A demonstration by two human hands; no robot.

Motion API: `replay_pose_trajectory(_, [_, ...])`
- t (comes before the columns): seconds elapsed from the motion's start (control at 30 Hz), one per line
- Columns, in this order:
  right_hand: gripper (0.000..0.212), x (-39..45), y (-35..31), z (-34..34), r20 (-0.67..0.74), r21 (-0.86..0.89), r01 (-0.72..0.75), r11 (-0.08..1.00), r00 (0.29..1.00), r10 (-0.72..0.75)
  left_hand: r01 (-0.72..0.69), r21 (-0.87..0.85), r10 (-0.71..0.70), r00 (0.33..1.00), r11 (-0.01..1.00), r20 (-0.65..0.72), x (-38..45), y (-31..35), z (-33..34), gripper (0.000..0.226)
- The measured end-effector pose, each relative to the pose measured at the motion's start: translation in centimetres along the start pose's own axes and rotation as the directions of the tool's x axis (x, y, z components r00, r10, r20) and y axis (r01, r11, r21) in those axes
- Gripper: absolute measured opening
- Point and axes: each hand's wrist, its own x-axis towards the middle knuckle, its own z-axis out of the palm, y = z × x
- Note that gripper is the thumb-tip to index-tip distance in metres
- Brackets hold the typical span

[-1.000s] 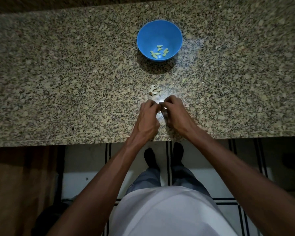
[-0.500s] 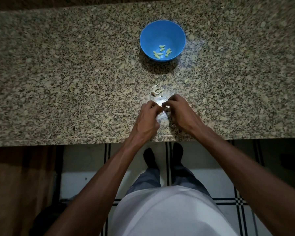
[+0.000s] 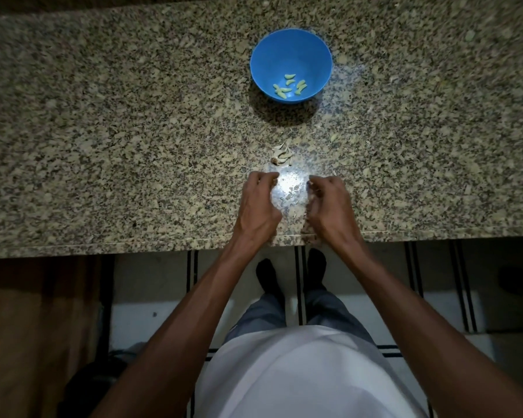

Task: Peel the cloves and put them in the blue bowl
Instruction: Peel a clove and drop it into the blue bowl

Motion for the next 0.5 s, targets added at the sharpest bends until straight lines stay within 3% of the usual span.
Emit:
replay_pose_trajectory(0.07, [0.046,0.2,1.3,-1.6,0.010,-0.016,-0.054,0.998,0.998,0.054,0.026,0.047,-0.024,0.998,0.999,-0.053,0.3,-0.5,-0.8,0.068])
replay_pose_trajectory(0.17, [0.055,-1.0,2.3,-1.6,0.132,-0.055,-0.093,0.994,0.986,0.099,0.042,0.082,-0.038,0.998,0.996,-0.047,0.4,-1.3,-1.0,0.066])
replay_pose_trajectory(0.3, [0.039,-2.1,1.0,1.9,0.040,-0.064,0.064,0.996,0.997,-0.062,0.006,0.042,-0.005,1.000,0.999,-0.004,0.0,-0.9,0.1,0.061])
replay_pose_trajectory(0.4, [0.039,-1.0,-0.4,2.3,0.042,-0.002,0.151,0.989,0.988,-0.151,-0.003,-0.001,0.003,1.000,1.000,-0.005,-0.1,-0.3,0.3,0.058])
replay_pose_trajectory(0.5, [0.035,0.2,-0.1,0.7,0.000,0.041,0.151,0.988,0.989,-0.151,0.002,-0.035,-0.003,1.000,0.999,-0.029,-0.1,-0.1,0.1,0.056])
